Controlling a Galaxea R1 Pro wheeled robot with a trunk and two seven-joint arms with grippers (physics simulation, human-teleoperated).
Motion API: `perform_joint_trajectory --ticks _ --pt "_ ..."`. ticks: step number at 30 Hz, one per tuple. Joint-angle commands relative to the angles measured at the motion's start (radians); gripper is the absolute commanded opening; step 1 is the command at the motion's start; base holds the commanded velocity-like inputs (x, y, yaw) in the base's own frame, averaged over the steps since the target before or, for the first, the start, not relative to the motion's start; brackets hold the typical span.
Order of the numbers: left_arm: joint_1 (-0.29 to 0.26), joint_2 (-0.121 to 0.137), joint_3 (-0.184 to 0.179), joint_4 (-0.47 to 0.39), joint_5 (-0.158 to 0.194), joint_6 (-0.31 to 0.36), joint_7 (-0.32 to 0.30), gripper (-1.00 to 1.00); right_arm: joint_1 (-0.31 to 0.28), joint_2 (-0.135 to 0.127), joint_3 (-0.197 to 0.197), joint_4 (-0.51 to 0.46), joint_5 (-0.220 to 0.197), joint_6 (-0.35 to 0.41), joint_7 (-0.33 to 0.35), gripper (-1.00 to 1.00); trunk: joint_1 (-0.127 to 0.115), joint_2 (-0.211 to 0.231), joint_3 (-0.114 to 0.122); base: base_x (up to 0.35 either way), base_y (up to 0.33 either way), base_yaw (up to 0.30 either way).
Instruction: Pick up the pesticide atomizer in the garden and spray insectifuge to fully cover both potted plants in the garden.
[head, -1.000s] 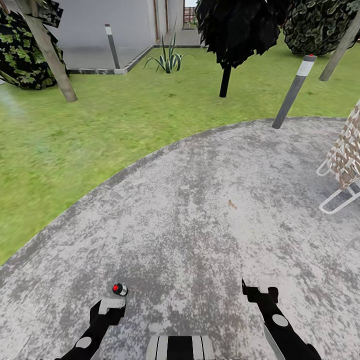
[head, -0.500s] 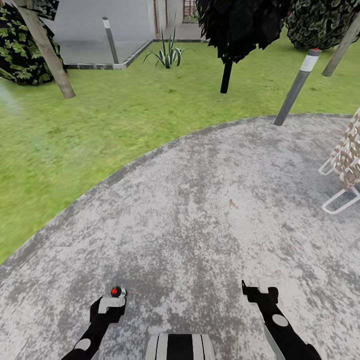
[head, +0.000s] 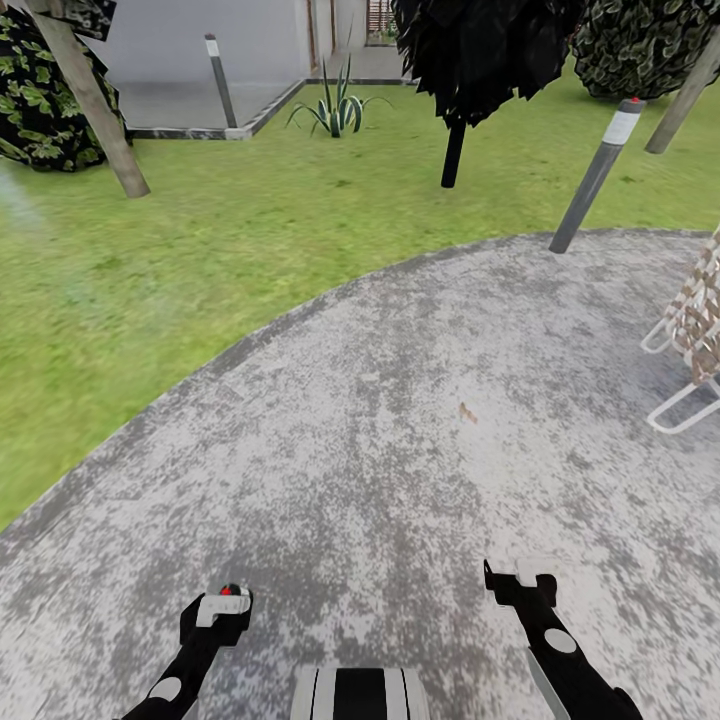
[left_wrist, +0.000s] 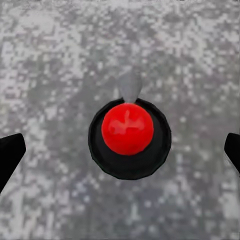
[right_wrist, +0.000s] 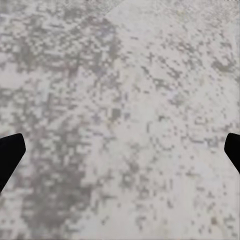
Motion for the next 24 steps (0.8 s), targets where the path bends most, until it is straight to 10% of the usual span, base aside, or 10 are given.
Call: perform_joint_trajectory --ticks 1,24 --pt "0.0 0.0 0.0 0.0 -0.003 -0.004 0.001 1.0 0.0 0.0 0.001 0.001 0.0 -0.003 -0.003 1.0 0.0 0.0 -0.001 0.052 0.0 0.0" --pt "0.004 0.0 -0.001 0.001 -0.003 -0.015 0.001 1.0 0.0 0.0 0.0 0.001 -0.001 -0.003 -0.003 1.0 0.002 -0.001 -0.025 0.003 0.0 0.0"
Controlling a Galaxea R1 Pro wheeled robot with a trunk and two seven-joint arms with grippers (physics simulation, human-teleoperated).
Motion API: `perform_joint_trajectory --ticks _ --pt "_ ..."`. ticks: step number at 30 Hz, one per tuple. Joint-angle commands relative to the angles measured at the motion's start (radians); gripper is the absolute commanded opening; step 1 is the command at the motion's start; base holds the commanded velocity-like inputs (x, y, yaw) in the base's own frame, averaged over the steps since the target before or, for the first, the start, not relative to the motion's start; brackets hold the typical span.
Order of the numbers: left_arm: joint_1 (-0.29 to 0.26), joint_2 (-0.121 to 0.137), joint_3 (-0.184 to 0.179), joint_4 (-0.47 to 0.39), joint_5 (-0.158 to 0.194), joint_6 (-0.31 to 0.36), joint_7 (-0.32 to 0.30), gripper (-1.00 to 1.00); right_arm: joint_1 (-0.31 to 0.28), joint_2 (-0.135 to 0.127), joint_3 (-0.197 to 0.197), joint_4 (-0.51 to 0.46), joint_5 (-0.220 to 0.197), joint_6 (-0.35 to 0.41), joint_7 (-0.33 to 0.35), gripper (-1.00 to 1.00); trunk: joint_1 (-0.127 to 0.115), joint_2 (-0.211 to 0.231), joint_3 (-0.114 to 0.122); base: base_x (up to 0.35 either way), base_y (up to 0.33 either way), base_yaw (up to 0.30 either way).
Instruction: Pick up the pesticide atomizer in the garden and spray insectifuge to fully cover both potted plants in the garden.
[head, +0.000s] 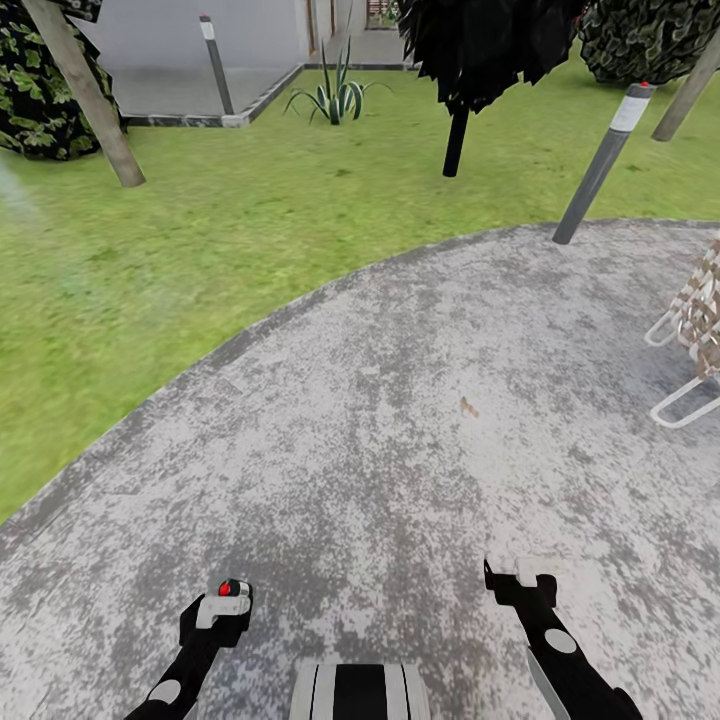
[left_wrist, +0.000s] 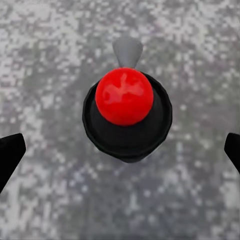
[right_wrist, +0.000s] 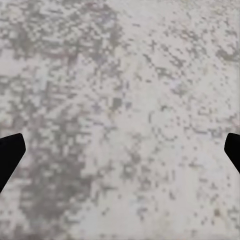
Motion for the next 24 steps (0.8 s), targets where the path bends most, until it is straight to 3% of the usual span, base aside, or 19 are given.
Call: perform_joint_trajectory --ticks 1,7,24 --pt "0.0 0.0 0.0 0.001 -0.003 -0.003 0.001 1.0 0.0 0.0 0.001 0.001 0.0 -0.003 -0.003 1.0 0.0 0.0 -0.001 0.0 0.0 0.0" --pt "0.0 0.0 0.0 0.001 -0.002 -0.003 0.001 1.0 -0.001 0.0 0.001 0.001 0.001 -0.003 -0.003 1.0 0.002 -0.001 -0.019 0.0 0.0 0.0" --pt "0.0 0.0 0.001 0.001 -0.004 -0.003 0.003 1.0 0.0 0.0 0.001 0.001 0.0 -0.003 -0.004 1.0 0.002 -0.001 -0.02 0.023 0.0 0.0"
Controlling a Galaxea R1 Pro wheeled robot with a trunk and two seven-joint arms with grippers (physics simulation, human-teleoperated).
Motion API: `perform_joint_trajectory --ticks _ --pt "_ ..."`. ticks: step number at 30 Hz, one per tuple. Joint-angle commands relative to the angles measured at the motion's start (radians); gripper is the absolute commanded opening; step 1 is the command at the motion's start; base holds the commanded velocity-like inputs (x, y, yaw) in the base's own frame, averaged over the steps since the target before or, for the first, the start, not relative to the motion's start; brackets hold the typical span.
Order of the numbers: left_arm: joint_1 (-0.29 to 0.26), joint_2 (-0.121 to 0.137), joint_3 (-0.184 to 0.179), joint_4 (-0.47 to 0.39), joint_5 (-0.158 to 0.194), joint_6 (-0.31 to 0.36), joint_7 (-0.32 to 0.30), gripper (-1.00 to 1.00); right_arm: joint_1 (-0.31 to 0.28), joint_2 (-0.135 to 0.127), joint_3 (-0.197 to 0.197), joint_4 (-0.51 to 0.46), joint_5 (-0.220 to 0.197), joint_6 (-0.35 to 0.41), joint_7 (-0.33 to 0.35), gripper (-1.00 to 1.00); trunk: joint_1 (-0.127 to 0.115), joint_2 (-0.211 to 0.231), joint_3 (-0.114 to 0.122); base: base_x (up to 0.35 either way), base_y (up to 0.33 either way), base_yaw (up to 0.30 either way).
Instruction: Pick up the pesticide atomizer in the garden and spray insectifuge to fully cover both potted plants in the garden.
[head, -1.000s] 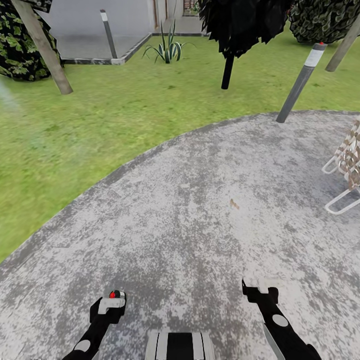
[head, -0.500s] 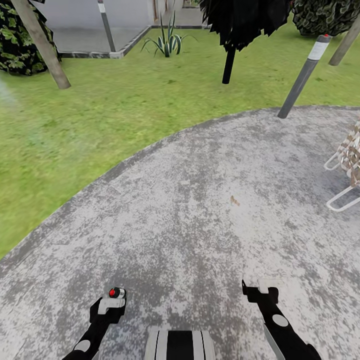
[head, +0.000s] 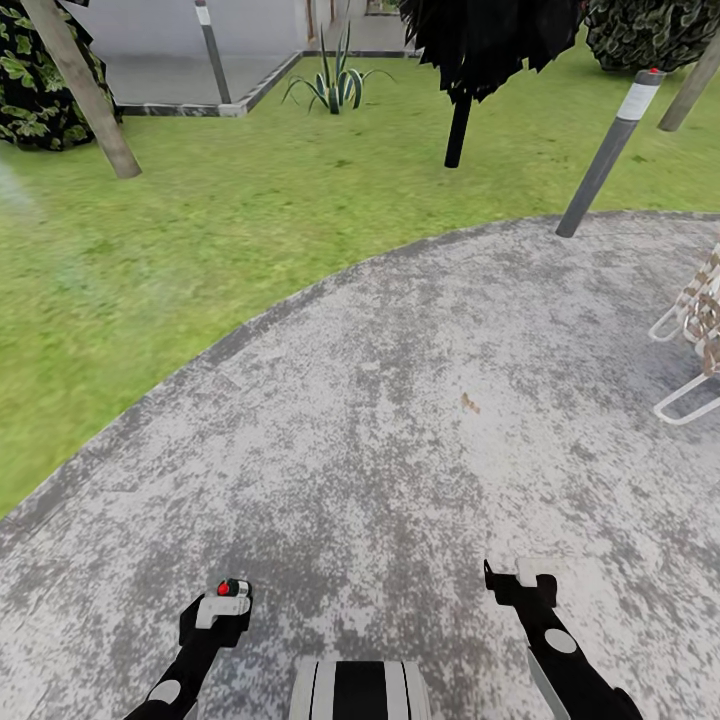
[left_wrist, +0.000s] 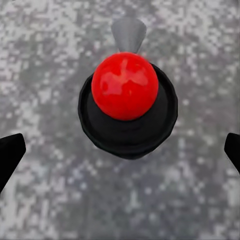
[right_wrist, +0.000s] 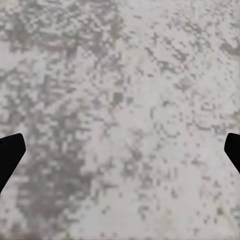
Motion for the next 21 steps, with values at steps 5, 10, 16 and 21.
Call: perform_joint_trajectory --ticks 5,10,16,21 --pt "0.0 0.0 -0.001 0.0 -0.003 -0.003 0.001 1.0 0.0 0.0 0.0 0.001 0.0 -0.003 -0.003 1.0 0.0 0.0 -0.001 0.023 0.0 0.0" --pt "0.0 0.0 0.0 0.001 -0.002 -0.003 0.002 1.0 0.0 0.0 0.0 0.001 0.0 -0.003 -0.003 1.0 0.0 0.0 -0.001 0.047 0.0 0.0" --pt "0.0 0.0 0.0 0.001 -0.002 -0.002 0.002 1.0 0.0 0.0 0.0 0.001 0.0 -0.003 -0.003 1.0 0.0 0.0 0.0 0.002 0.0 0.0" --pt "0.0 0.0 0.0 0.001 -0.002 -0.003 0.002 1.0 0.0 0.0 0.0 0.001 0.0 -0.004 -0.003 1.0 0.0 0.0 0.006 0.0 0.0 0.0"
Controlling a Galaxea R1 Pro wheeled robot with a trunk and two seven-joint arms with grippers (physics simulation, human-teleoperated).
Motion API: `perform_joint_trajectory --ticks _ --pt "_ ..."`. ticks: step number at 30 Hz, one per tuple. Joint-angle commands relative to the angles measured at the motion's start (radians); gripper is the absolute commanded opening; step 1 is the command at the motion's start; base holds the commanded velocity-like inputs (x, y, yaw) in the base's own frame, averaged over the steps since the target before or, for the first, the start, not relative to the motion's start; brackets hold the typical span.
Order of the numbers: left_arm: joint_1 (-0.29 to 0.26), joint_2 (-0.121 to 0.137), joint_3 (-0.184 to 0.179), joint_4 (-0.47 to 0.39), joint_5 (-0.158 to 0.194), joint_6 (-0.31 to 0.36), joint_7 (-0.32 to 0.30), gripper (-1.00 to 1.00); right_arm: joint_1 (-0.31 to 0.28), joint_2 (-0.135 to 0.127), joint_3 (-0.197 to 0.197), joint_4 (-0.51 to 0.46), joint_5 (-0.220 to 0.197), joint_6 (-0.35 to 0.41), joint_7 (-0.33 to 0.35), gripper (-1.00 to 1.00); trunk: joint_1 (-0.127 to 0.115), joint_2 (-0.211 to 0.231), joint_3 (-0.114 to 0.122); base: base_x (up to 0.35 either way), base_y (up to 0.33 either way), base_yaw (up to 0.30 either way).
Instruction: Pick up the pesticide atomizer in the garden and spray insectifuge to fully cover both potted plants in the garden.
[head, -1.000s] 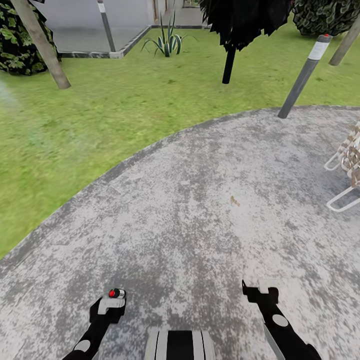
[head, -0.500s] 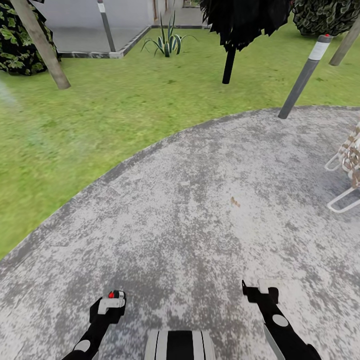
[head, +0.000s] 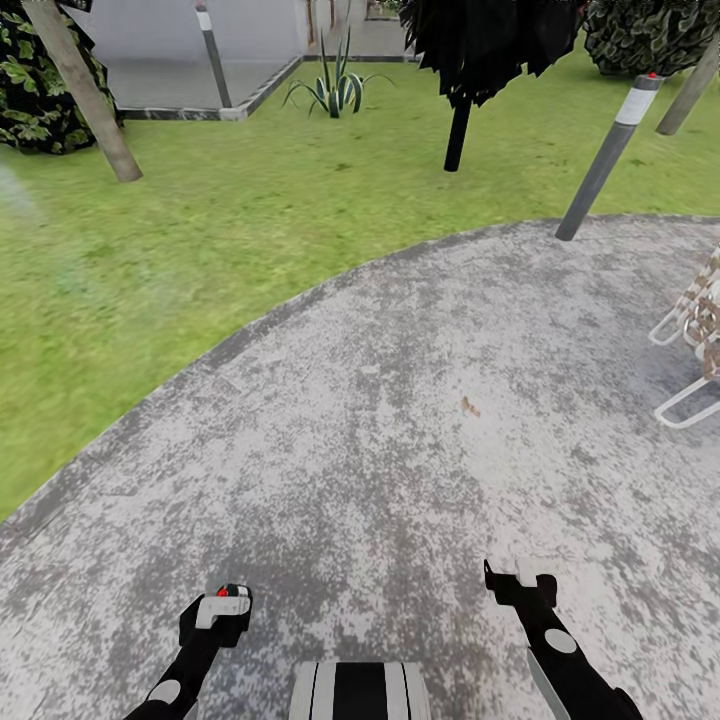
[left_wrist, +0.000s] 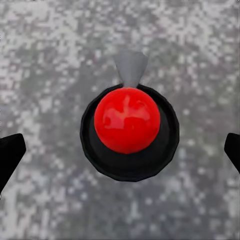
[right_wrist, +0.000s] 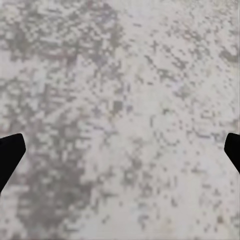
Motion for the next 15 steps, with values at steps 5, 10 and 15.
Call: perform_joint_trajectory --ticks 5,10,15 --pt "0.0 0.0 0.0 0.001 -0.003 -0.003 0.001 1.0 0.0 0.0 0.001 0.001 0.0 -0.003 -0.003 1.0 0.0 0.0 0.003 0.0 0.0 0.0" --pt "0.0 0.0 0.0 0.001 -0.003 -0.003 0.001 1.0 -0.001 0.0 0.001 0.001 0.0 -0.003 -0.003 1.0 0.0 0.0 0.003 0.0 0.0 0.0" --pt "0.0 0.0 -0.001 0.001 -0.003 -0.003 0.001 -1.0 0.0 0.0 0.001 0.001 0.0 -0.002 -0.003 1.0 0.0 0.0 0.003 0.0 0.0 0.0"
